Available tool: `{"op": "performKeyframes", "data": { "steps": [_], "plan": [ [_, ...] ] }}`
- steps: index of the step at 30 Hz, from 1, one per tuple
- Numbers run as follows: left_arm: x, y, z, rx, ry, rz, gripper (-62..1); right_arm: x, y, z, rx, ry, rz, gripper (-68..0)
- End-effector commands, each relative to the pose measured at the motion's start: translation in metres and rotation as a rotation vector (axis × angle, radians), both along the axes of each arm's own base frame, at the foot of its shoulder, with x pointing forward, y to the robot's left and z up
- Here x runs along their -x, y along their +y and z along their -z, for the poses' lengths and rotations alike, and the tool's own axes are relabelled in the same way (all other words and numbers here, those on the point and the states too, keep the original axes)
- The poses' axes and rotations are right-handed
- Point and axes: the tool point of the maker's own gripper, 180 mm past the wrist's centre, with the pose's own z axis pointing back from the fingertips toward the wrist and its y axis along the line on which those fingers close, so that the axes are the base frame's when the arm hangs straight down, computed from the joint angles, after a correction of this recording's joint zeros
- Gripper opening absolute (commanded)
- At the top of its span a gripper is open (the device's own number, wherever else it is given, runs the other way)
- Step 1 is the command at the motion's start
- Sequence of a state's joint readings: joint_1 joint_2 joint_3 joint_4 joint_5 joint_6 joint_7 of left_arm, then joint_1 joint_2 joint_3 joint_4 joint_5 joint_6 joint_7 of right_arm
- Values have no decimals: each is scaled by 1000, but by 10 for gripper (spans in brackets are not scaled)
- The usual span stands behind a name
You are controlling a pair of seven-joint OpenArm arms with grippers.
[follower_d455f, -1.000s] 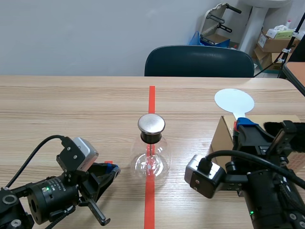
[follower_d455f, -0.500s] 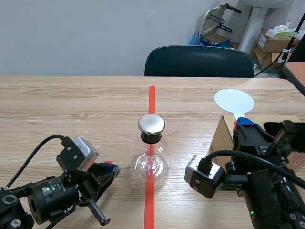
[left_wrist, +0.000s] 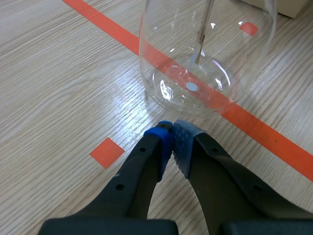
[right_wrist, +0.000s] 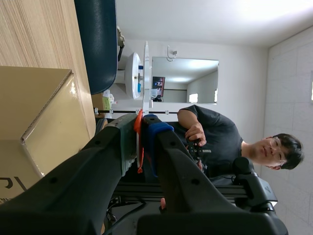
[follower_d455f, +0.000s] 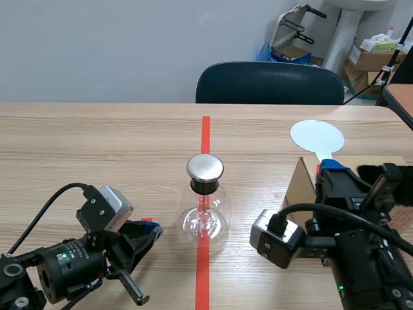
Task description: Do the electroscope experiment
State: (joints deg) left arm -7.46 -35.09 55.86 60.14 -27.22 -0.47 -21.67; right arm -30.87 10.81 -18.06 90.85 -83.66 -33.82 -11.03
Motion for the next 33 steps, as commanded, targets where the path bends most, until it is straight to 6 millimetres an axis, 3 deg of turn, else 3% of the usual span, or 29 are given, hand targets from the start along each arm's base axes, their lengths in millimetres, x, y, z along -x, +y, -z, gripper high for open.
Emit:
{"op": "performKeyframes", "data": {
  "steps": [1,27,33],
  "plan": [
    [-1,-5,-6,23,-16,7,-588,-2,-3,-6,2,-25,6,-667],
    [-1,-5,-6,22,-14,6,-588,-1,-3,-6,2,-25,4,-666],
    [1,-5,-5,24,-11,8,-588,1,15,-5,8,-19,-96,-667]
  ]
}}
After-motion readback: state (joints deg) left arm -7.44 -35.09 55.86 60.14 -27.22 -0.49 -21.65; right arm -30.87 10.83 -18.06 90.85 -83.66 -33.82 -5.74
